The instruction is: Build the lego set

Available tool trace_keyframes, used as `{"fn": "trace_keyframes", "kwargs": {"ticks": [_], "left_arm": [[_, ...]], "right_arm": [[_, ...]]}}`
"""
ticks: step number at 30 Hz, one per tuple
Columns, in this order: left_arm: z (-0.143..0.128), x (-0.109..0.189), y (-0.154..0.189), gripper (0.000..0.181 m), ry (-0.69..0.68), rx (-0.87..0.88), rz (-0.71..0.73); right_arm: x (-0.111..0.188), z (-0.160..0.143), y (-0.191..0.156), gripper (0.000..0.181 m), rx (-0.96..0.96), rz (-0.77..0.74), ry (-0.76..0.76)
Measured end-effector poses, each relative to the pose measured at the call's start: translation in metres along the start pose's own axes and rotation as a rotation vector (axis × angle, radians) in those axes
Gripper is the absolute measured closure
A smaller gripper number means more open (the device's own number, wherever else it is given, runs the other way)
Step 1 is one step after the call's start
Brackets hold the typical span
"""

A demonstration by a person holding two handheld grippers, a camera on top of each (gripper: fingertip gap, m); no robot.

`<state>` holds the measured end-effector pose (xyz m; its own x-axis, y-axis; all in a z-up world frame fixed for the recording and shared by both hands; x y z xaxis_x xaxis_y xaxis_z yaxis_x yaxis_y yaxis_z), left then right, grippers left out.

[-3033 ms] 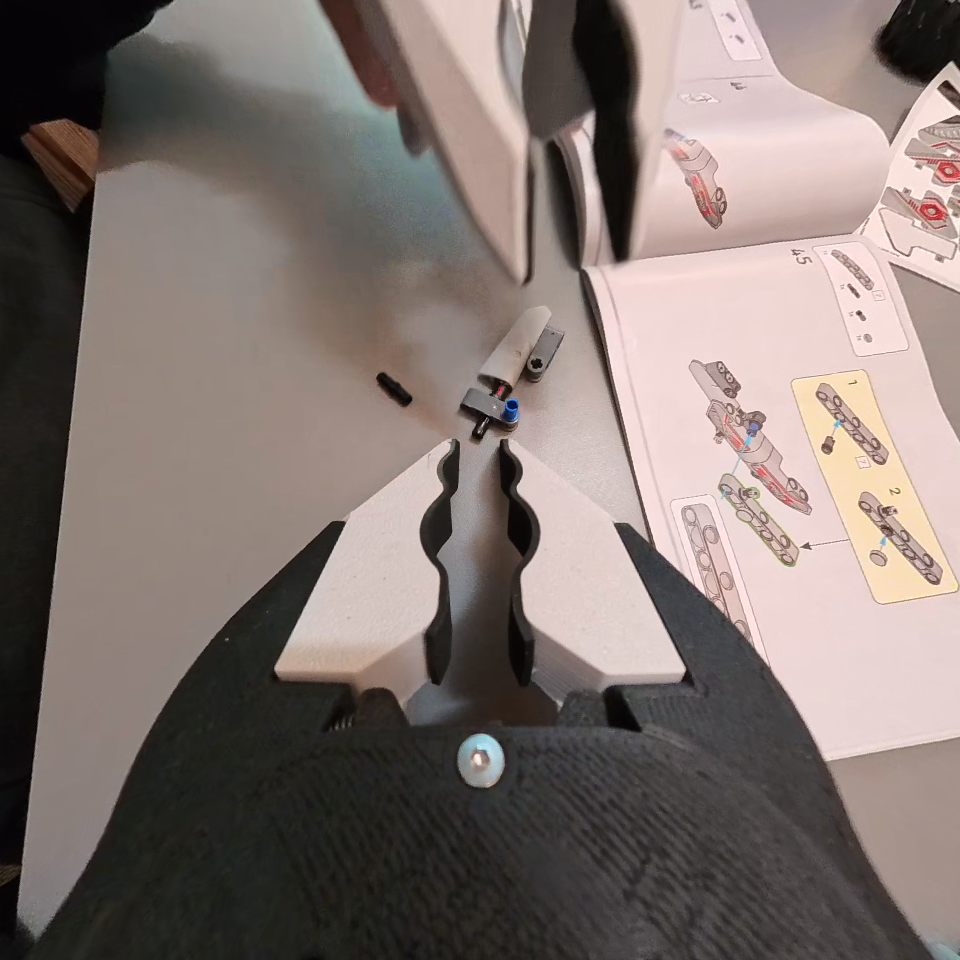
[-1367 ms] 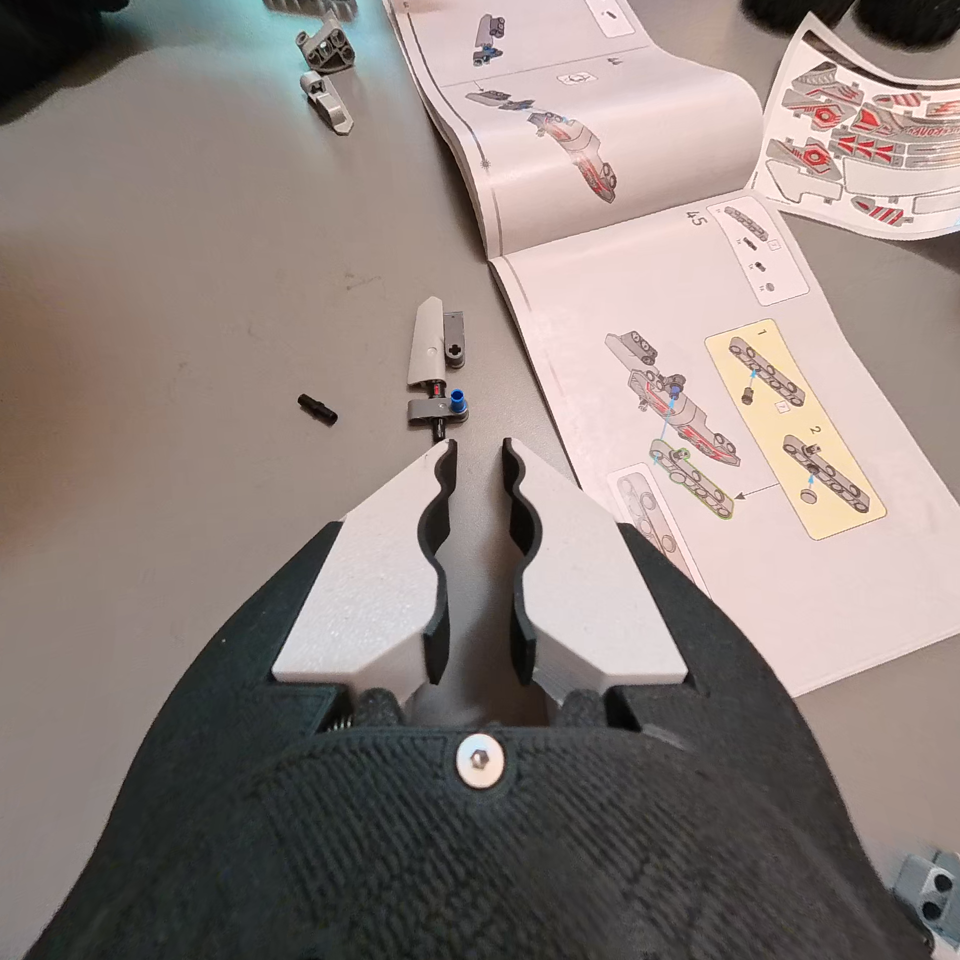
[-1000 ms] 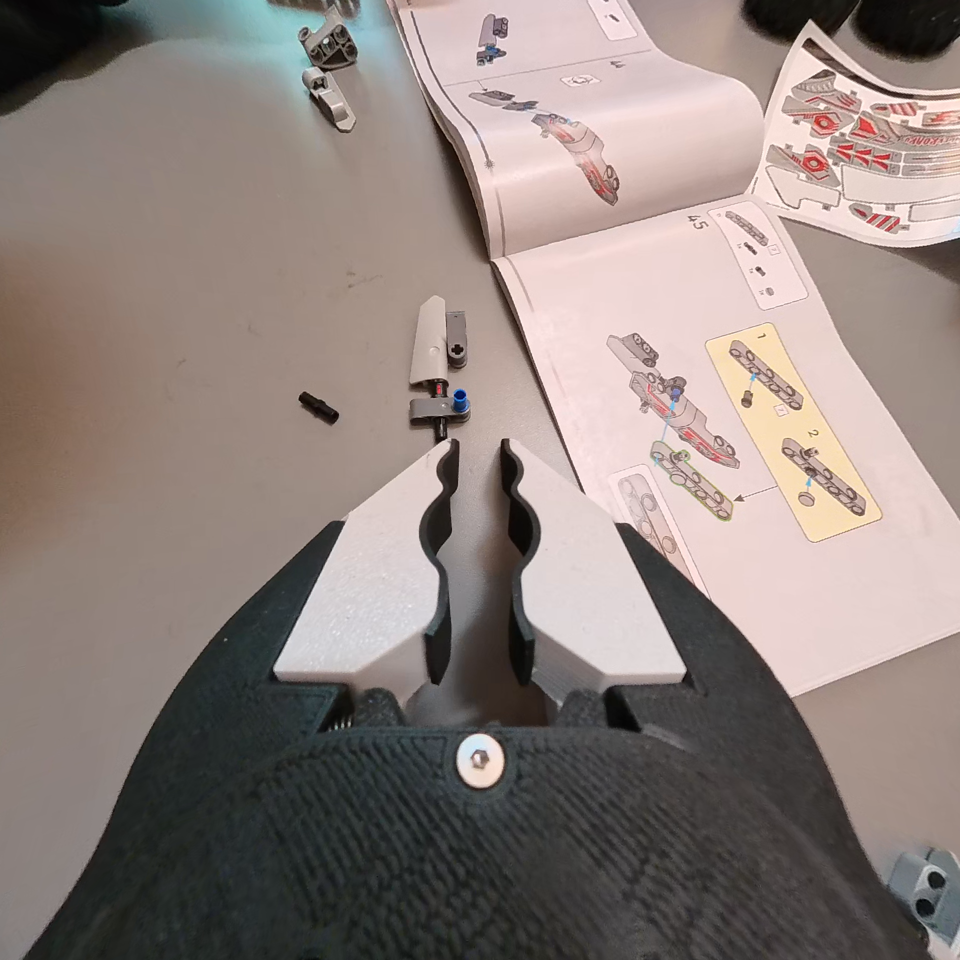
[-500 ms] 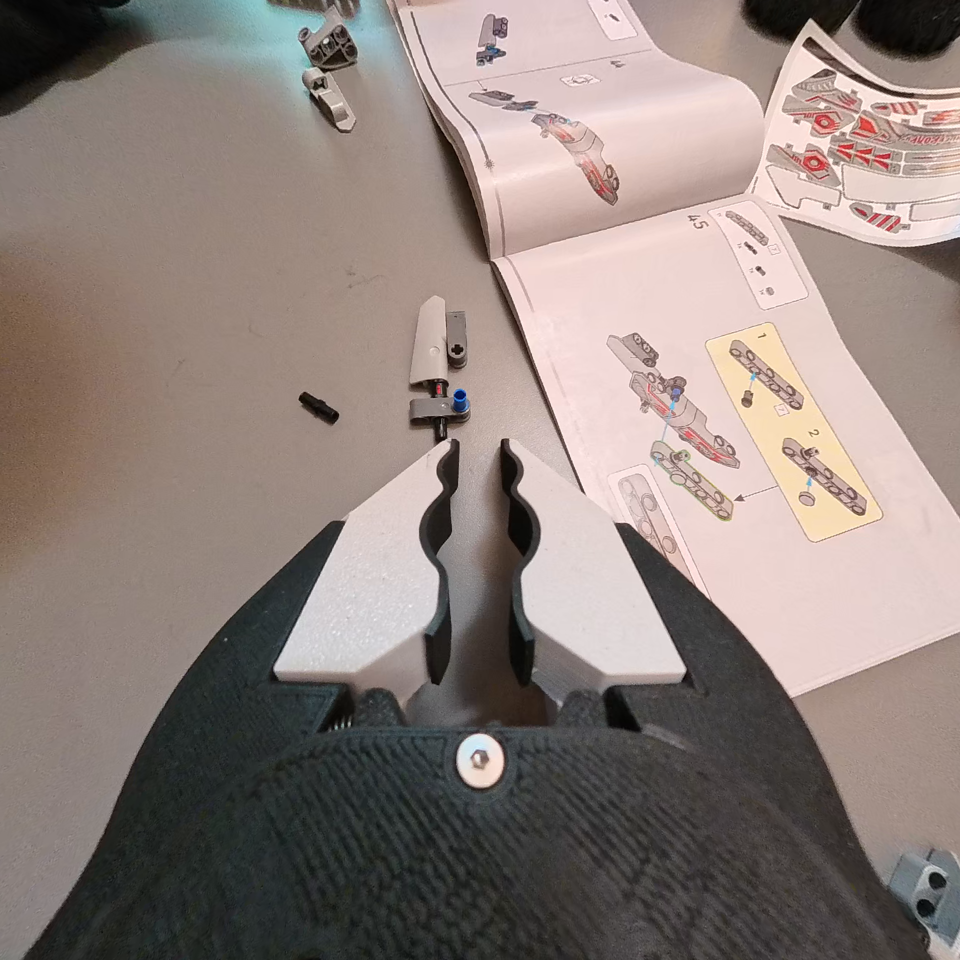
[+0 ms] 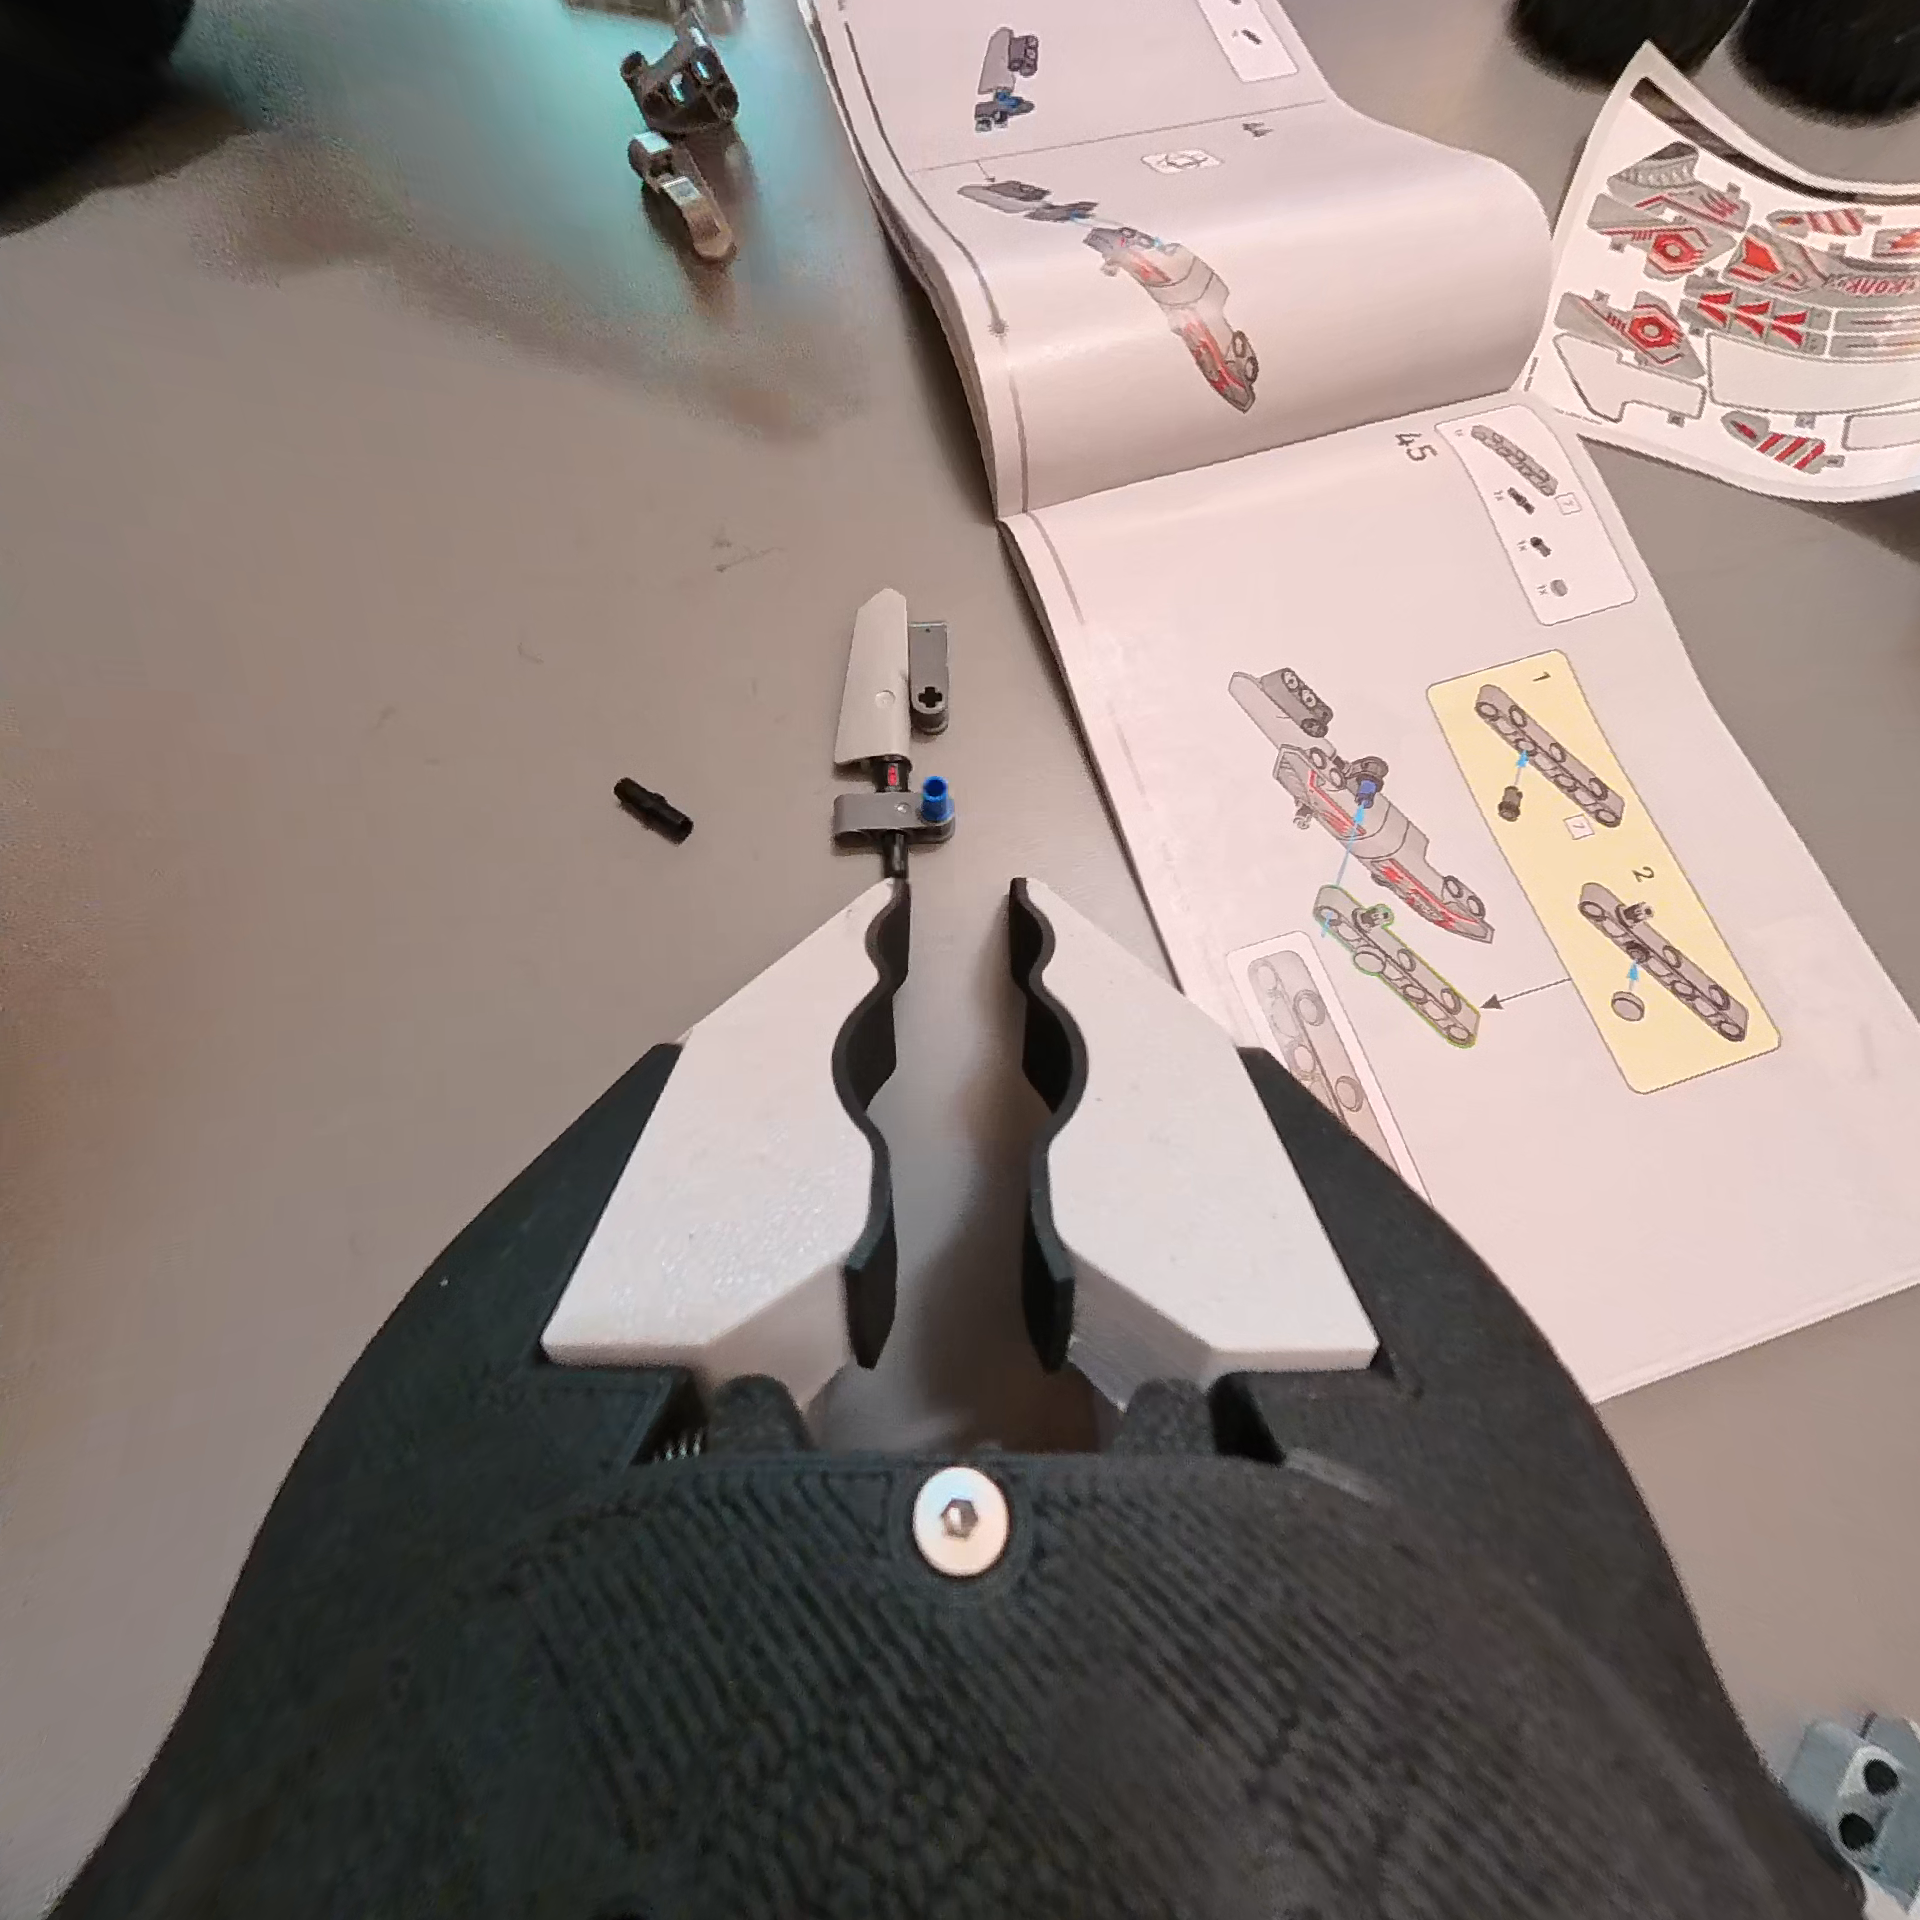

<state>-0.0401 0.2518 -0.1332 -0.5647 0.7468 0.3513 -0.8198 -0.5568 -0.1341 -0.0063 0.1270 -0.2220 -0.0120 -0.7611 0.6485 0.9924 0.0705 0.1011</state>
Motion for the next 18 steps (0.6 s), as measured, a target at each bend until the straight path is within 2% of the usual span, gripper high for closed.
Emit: {"fn": "trace_keyframes", "kwargs": {"ticks": [2,3,5,8,11,13,14,18], "left_arm": [[-0.018,-0.029,0.027,0.152,-0.193,0.01,-0.164],[-0.026,-0.042,0.033,0.149,-0.276,-0.012,-0.192],[-0.037,-0.064,0.042,0.148,-0.395,-0.075,-0.242],[-0.047,-0.088,0.051,0.147,-0.508,-0.078,-0.299],[-0.048,-0.101,0.046,0.147,-0.508,-0.062,-0.266],[-0.049,-0.104,0.049,0.161,-0.515,-0.034,-0.274],[-0.049,-0.105,0.049,0.161,-0.516,-0.03,-0.265],[-0.049,-0.101,0.048,0.161,-0.506,-0.116,-0.192]], "right_arm": [[0.001,0.0,-0.003,0.166,0.019,0.011,0.003],[0.001,0.0,-0.005,0.166,0.029,0.016,0.005],[0.001,0.0,-0.006,0.164,0.045,0.015,0.009],[0.002,0.0,-0.008,0.162,0.058,0.015,0.013],[0.002,0.0,-0.01,0.163,0.069,0.021,0.015],[0.002,0.0,-0.011,0.165,0.073,0.028,0.015],[0.002,0.0,-0.011,0.166,0.075,0.028,0.015],[0.003,0.0,-0.011,0.166,0.088,0.017,0.019]]}}
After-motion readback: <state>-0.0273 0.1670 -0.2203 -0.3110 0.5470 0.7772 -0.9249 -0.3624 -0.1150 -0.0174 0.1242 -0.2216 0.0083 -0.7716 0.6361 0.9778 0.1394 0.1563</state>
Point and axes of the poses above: each gripper's, where its closed fingertips meet, x back along the fingers, z out of its top, y = z × x across the jaws, the point moved 1 cm from there along x, back along the fingers, and after that the axes turned 9 degrees about -z, right-handed, at the moved point
